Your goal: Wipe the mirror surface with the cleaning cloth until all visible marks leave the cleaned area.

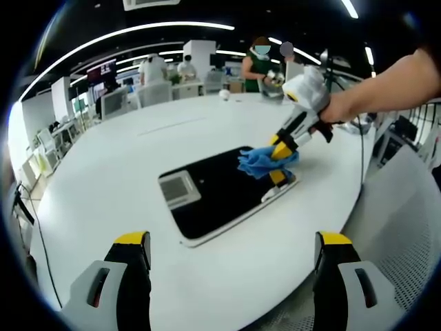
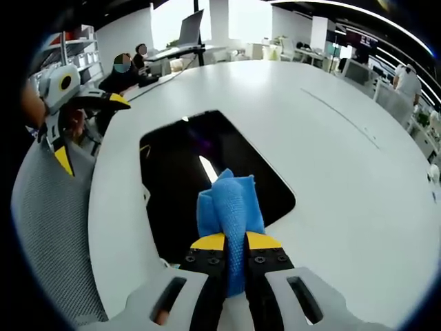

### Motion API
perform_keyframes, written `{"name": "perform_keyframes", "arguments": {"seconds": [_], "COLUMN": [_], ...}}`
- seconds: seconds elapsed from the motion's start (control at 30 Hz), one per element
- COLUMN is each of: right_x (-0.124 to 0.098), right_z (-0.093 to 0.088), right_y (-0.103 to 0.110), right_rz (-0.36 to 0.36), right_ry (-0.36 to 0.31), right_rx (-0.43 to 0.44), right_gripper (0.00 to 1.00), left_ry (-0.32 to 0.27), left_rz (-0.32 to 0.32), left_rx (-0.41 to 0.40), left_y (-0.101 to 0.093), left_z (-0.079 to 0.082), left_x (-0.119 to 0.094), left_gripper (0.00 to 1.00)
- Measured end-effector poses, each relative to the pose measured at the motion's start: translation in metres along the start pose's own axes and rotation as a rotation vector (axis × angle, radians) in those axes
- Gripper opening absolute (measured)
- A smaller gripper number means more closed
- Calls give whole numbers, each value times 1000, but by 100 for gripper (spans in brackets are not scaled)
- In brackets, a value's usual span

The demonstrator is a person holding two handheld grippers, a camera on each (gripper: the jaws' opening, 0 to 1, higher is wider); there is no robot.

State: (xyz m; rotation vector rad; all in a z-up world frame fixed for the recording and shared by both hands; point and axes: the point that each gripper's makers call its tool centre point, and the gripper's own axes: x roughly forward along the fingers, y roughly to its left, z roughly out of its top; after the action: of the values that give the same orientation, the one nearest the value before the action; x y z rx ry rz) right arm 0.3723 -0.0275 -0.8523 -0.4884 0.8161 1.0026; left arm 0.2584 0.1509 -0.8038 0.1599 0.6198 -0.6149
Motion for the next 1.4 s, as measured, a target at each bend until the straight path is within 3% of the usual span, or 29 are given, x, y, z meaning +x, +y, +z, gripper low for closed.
{"name": "perform_keyframes", "arguments": {"seconds": [1.17,1.4], "right_x": [-7,-8], "right_z": [-10,-11], "right_y": [16,20], "right_rz": [-252,-266], "right_ry": [-2,-1], "right_rx": [157,181], "right_gripper": [4,4], "left_ry": [-44,-53], "left_rz": [25,-13], "left_rx": [-20,34], "left_y": [4,6], "left_z": [9,28], "left_x": [-4,-8], "left_gripper": [100,100]}}
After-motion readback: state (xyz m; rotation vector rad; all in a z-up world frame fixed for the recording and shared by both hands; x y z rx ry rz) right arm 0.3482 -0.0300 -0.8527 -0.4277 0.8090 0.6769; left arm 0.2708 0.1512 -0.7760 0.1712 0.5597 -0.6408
